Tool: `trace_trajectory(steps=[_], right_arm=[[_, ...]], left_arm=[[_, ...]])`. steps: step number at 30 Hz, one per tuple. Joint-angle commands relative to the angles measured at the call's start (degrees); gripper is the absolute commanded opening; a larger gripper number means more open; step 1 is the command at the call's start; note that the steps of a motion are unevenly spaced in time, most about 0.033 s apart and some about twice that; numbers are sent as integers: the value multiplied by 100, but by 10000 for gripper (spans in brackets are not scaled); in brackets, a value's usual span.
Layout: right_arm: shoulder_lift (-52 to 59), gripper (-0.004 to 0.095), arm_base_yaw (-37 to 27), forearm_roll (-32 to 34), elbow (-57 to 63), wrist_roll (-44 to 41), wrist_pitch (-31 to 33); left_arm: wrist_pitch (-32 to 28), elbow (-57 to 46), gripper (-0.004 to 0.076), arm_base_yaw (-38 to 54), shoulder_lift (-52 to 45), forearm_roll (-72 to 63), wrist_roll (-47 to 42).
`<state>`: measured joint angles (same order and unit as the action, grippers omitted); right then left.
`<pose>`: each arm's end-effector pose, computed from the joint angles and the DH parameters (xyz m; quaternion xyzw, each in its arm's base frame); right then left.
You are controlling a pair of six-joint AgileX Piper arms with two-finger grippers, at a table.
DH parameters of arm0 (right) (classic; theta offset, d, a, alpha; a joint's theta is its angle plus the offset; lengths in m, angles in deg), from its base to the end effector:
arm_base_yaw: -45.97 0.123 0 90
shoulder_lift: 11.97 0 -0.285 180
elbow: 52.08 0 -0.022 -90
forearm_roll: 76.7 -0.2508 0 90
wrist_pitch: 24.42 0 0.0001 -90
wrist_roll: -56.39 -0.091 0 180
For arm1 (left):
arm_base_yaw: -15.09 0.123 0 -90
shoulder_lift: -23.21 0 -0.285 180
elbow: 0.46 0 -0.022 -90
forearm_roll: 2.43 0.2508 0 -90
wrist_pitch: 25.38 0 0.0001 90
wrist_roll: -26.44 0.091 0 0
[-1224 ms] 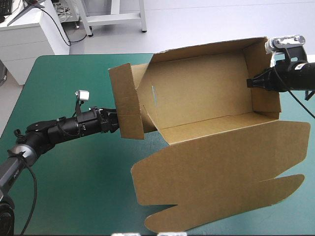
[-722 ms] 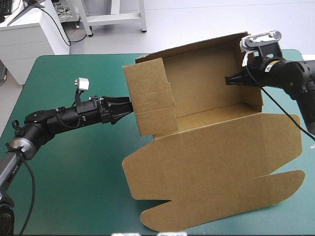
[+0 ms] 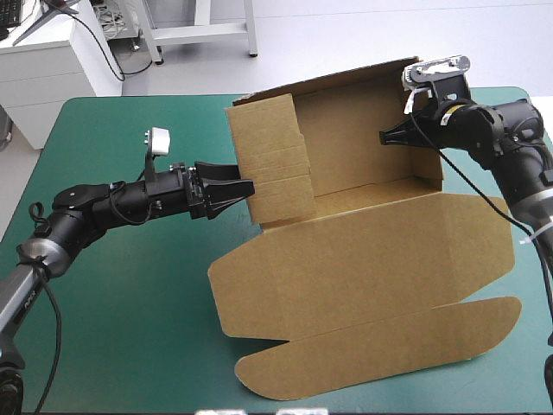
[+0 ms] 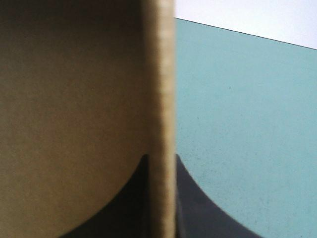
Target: Fold the box
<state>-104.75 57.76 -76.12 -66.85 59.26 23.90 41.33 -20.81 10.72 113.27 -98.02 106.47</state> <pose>0.3211 0.0663 0.4273 -0.1151 0.8848 0.0302 0.4504 0.2723 -0.1043 0.3363 0.2469 0.6827 -0.5327 0.4350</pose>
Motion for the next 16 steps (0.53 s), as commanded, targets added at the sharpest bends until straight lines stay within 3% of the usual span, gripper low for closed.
trace_trajectory(steps=[1, 4, 9, 11, 16], right_arm=[[191, -5, 14, -103, -164, -35, -454], [191, -4, 58, -134, -164, 6, -454], [191, -4, 211, -58, -164, 6, -463], [191, -4, 267, -58, -164, -47, -492], [191, -4, 473, -101, -164, -287, -596]], left_arm=[[-189, 410, 561, -288, -223, -620, -30], [-1153, 769, 561, -703, -223, 165, -550], [-2954, 1419, 561, -1423, -223, 1935, -2184], [-3328, 1658, 559, -1670, -223, 2715, -2882], [-3575, 2149, 494, -2182, -191, 5022, -5133]])
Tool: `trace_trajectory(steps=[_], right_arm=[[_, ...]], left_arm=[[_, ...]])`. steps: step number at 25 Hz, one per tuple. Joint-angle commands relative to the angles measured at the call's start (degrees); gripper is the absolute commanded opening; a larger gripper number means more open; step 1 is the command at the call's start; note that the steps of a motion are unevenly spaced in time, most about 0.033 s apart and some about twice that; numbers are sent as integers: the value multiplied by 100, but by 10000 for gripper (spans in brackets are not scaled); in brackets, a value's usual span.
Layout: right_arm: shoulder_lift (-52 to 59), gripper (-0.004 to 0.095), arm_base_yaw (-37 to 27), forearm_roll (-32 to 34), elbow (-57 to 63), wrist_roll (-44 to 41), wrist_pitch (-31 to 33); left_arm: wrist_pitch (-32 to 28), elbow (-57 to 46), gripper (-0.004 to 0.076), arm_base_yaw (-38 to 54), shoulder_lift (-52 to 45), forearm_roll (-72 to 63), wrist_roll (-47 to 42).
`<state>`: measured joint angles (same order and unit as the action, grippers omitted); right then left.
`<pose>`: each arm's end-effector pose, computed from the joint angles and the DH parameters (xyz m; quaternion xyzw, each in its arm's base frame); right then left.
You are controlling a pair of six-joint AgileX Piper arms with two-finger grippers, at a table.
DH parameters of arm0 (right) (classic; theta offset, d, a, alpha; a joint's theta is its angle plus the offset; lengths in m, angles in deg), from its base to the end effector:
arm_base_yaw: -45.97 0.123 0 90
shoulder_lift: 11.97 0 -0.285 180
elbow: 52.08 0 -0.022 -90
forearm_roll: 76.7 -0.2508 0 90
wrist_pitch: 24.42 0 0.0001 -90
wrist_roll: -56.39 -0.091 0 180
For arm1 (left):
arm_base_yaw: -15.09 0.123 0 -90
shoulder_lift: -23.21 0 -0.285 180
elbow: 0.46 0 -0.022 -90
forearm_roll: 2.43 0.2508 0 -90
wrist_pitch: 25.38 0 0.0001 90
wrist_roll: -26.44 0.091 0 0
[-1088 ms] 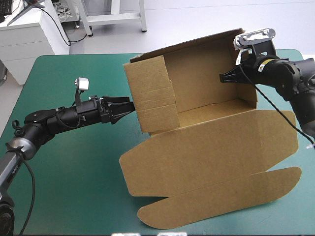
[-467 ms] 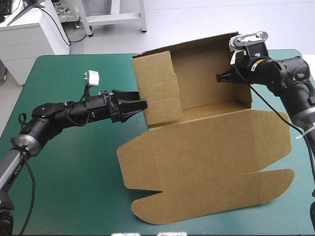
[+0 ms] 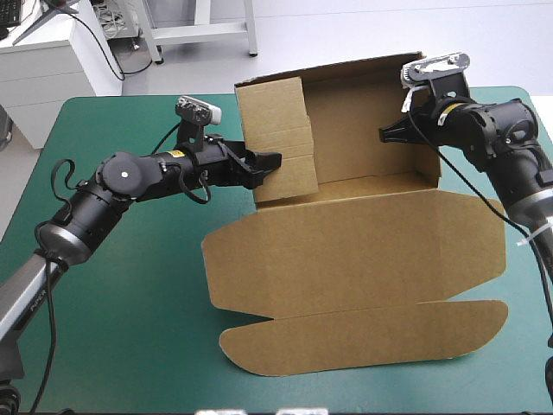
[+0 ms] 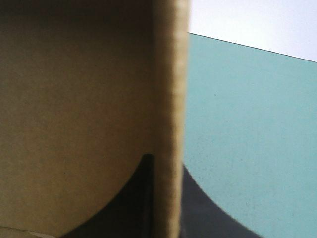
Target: Fold the box
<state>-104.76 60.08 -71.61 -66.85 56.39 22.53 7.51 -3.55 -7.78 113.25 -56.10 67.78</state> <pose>0.3206 0.0745 0.4293 -0.1206 0.8778 0.0142 0.4633 0.2853 -0.1636 0.3828 0.2307 0.7939 -0.3204 0.4624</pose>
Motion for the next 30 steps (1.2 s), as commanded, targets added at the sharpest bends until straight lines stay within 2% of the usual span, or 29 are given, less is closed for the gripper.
trace_trajectory(steps=[1, 5, 9, 10, 15, 17, 21, 25, 30], right_arm=[[192, -4, 299, -613, -164, 0, -483], [192, -4, 430, -964, -164, 0, -534], [192, -4, 430, -1582, -164, 103, -641], [192, -4, 430, -1700, -164, 142, -652], [188, -4, 430, -1837, -164, 198, -558], [179, -4, 430, -1837, -164, 209, -533], [179, -4, 430, -1837, -164, 350, -390], [97, -4, 430, -1789, -164, 514, 86], [-275, -4, 430, -1776, -164, 506, 479]], left_arm=[[-242, 451, 480, -418, -189, 1195, -1637], [-344, 468, 402, -505, -189, 2655, -3475], [-395, 468, 342, -505, -189, 3267, -4384], [-419, 468, 315, -505, -189, 3253, -4450], [-466, 468, 67, -546, -189, 3014, -4396], [-466, 468, 13, -555, -189, 3014, -4353], [-466, 468, -6, -555, -189, 3014, -4241], [-396, 468, -6, -555, -189, 3111, -4241], [34, 476, -6, -501, -81, 3628, -4266]])
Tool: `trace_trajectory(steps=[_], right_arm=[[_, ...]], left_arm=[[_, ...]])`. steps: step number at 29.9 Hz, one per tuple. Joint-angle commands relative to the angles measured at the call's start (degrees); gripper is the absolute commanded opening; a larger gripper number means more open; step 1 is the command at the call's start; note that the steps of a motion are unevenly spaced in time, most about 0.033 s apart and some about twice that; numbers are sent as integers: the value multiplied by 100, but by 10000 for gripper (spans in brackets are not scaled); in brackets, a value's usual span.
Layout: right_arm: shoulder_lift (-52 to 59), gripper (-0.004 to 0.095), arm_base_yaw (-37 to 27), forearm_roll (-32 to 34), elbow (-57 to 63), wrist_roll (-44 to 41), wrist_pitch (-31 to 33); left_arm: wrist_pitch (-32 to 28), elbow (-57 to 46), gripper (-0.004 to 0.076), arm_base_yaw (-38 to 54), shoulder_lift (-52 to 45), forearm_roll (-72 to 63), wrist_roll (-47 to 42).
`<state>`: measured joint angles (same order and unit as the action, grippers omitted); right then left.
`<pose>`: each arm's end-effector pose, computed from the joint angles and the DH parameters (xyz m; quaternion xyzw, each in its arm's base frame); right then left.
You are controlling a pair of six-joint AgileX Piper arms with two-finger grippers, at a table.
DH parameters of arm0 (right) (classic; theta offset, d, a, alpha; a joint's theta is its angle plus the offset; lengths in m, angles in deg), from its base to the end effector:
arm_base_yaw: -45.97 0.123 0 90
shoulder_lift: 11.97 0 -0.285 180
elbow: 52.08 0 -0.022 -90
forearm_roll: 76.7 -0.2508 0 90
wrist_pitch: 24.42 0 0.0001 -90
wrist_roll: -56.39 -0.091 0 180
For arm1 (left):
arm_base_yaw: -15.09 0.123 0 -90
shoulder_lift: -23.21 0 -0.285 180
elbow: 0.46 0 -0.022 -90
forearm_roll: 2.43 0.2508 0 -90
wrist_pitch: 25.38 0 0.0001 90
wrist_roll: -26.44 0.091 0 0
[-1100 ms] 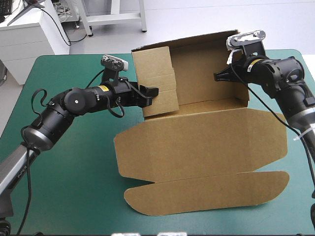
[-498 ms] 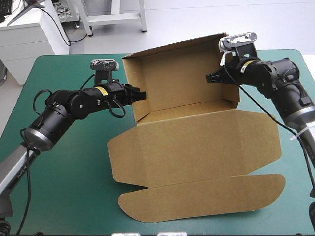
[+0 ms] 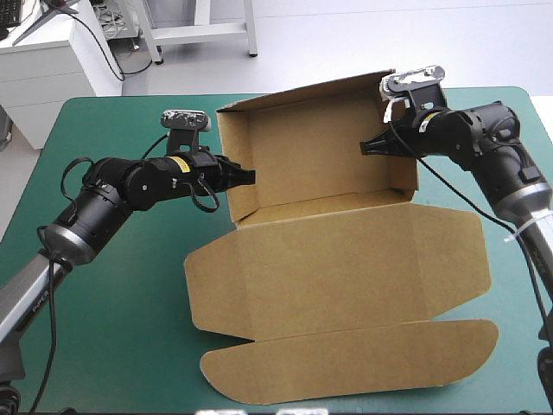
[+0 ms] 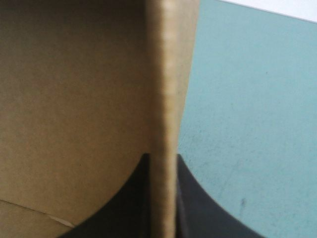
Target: Fold the box
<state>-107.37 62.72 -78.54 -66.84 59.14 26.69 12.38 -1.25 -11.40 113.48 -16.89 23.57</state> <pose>0.3235 0.0997 0.4086 -0.1505 0.9001 0.0652 0.4037 0.2832 -0.1567 0.3700 0.1279 0.8874 -0.2174 0.3860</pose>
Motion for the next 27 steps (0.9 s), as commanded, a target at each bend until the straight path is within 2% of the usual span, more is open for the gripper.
trace_trajectory(steps=[1, 9, 18, 23, 27], right_arm=[[-113, -4, 166, -1132, -165, 232, 127], [-881, -8, 166, -1280, -165, 232, 579], [-1407, -19, 166, -1403, -165, 232, 916], [-1507, -19, 166, -1417, -165, 232, 886], [-1611, -19, 166, -1366, -165, 232, 914]], left_arm=[[-308, 246, -6, -105, -41, -279, 125], [796, 246, -6, 348, 483, -142, 99], [885, 246, -7, 401, 847, -102, 287], [860, 246, -6, 401, 1123, -139, 287], [1113, 246, -6, 391, 1372, -214, 287]])
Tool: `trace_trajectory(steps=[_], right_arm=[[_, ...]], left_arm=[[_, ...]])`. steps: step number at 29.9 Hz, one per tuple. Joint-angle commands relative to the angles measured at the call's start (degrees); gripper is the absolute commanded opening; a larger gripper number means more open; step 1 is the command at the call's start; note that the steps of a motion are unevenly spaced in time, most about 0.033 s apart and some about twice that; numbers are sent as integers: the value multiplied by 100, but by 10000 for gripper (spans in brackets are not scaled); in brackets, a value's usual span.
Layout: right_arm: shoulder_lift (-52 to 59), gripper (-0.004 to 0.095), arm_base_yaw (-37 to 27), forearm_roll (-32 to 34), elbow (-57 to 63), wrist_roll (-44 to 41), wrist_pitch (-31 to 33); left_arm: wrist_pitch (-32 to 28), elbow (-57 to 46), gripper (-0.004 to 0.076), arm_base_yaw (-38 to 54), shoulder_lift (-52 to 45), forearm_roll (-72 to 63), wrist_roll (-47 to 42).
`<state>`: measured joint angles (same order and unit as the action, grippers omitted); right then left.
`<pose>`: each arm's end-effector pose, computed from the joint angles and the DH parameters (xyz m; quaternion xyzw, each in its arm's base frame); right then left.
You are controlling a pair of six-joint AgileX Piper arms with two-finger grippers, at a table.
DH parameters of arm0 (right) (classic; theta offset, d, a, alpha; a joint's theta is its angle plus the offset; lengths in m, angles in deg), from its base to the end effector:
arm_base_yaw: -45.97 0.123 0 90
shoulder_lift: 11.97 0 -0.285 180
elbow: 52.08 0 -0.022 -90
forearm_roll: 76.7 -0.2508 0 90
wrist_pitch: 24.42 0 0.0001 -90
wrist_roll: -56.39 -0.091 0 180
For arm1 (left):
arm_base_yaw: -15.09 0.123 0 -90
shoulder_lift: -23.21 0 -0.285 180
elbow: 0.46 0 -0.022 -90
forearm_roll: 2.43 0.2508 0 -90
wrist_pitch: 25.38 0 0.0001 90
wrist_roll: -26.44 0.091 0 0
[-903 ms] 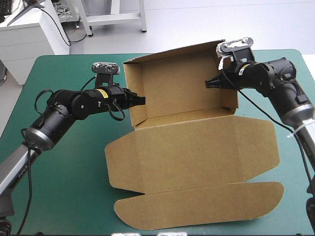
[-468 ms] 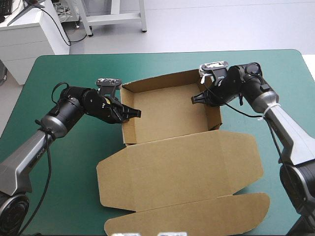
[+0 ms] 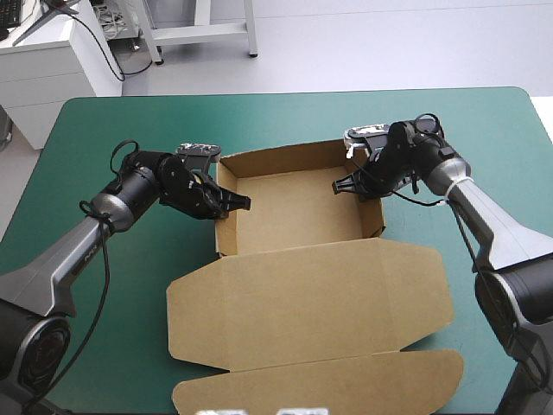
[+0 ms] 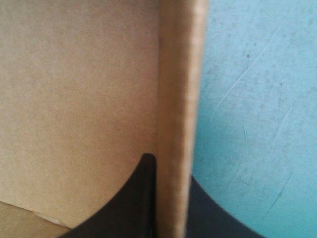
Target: Fold the box
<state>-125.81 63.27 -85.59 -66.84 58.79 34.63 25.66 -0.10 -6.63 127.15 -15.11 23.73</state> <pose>0.3786 0.1306 0.2823 -0.1413 0.9690 0.0967 0.1781 0.3258 -0.1465 0.2815 0.1119 0.9644 -0.1430 0.1924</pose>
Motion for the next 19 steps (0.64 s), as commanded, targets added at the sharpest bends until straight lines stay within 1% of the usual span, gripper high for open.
trace_trajectory(steps=[1, 6, 14, 16, 17, 19], right_arm=[[186, -19, 112, -658, -165, 266, 148], [18, -19, 112, -693, -165, 266, 269], [3, -6, 112, -669, -165, 266, 232], [3, 38, 112, -626, -165, 336, 275], [3, 81, 112, -627, -165, 377, 329], [3, 200, 112, -601, -165, 413, 387]], left_arm=[[-146, 131, -6, -86, 50, -377, 271], [-34, 131, -6, -86, 197, -325, 271], [-33, 131, -6, -86, 245, -247, 271], [67, 149, -3, -86, 245, -247, 314], [162, 176, 4, -86, 245, -259, 341], [357, 255, 38, -86, 234, -274, 475]])
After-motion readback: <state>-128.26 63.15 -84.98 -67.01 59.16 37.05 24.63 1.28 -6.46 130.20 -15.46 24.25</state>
